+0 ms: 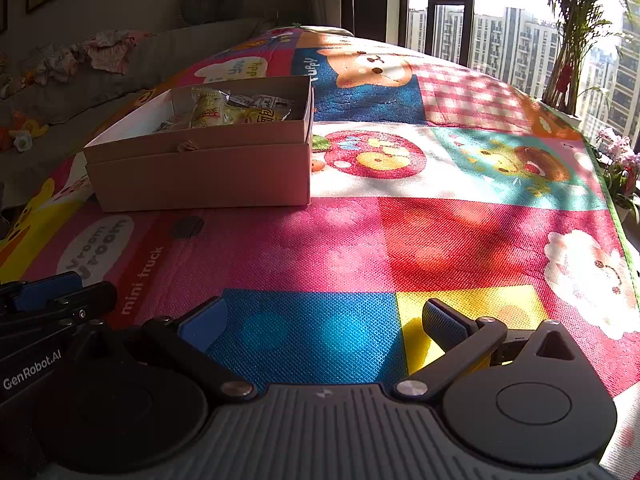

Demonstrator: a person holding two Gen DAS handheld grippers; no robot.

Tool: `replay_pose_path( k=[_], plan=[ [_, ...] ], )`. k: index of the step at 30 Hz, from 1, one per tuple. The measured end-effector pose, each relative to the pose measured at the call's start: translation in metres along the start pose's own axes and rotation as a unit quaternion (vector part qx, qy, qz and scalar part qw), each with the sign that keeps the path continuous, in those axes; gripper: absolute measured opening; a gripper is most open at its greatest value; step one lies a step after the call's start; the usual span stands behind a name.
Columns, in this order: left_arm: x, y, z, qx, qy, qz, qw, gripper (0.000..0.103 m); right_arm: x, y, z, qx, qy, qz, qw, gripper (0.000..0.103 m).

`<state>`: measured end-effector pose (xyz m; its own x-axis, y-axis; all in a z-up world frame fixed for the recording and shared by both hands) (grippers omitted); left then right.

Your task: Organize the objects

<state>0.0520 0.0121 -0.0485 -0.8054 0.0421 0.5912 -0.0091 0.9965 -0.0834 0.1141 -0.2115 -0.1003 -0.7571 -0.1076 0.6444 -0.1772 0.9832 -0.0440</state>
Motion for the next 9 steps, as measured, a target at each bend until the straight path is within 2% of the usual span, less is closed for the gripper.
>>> replay_pose_path(
  k=[9],
  plan=[
    [0.0004, 0.0014, 0.0001, 0.005, 0.000, 0.006, 1.0000, 0.035, 0.0000, 0.0001, -0.0002, 0.000, 0.000, 0.000, 1.000, 0.103]
  ],
)
Point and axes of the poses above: each gripper's, at about its wrist camera, not at the fingertips, and x roughly against the way its jaws point, y to its left, z to its underside, the point moved 7 cm from there along -x, roughly the way its jaws point, and after that the axes turned 4 degrees about x, right-handed, at the moved point
